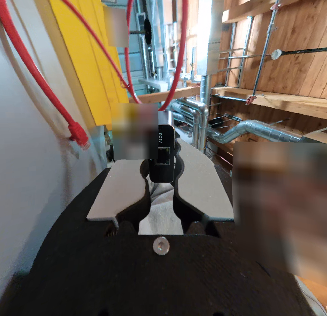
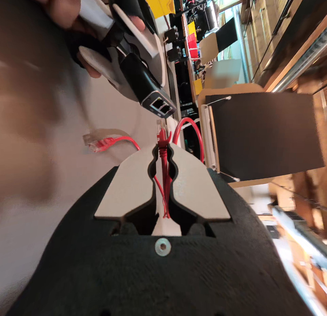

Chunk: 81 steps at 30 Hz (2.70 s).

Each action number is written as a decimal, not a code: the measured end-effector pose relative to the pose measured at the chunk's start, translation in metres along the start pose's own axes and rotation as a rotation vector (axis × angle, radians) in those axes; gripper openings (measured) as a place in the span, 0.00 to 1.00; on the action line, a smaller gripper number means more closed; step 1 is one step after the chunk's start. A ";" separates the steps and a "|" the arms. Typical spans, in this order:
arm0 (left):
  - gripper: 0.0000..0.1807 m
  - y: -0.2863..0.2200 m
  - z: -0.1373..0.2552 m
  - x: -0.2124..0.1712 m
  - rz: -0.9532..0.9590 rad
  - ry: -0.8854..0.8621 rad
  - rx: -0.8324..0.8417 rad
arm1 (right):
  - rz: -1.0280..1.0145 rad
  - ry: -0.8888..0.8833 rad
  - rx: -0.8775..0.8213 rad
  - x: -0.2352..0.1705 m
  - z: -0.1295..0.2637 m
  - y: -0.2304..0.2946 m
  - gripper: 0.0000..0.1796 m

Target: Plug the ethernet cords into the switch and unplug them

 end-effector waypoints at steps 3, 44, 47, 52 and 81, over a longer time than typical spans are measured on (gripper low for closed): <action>0.14 0.003 -0.003 -0.003 -0.009 0.030 0.044 | 0.109 0.026 -0.039 -0.002 0.002 0.002 0.05; 0.15 -0.002 -0.015 -0.011 -0.114 0.061 0.101 | 0.286 0.020 -0.166 0.003 -0.002 0.013 0.05; 0.14 -0.003 -0.015 -0.010 -0.089 0.020 0.051 | 0.151 0.016 -0.187 0.006 -0.003 0.007 0.06; 0.14 -0.005 -0.008 -0.004 -0.058 -0.054 0.000 | -0.035 -0.002 -0.178 0.007 -0.005 0.000 0.14; 0.15 -0.012 -0.026 -0.016 -0.393 0.153 0.168 | -1.975 -0.338 0.740 -0.039 -0.015 -0.020 0.18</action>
Point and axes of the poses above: each gripper's, where its closed fingertips meet, z back along the fingers, x out of its top, y = z × x across the jaws, the point moved 7 cm from there along z, back along the fingers, and after that the axes turned 8 degrees about -z, right-handed, at the moved point
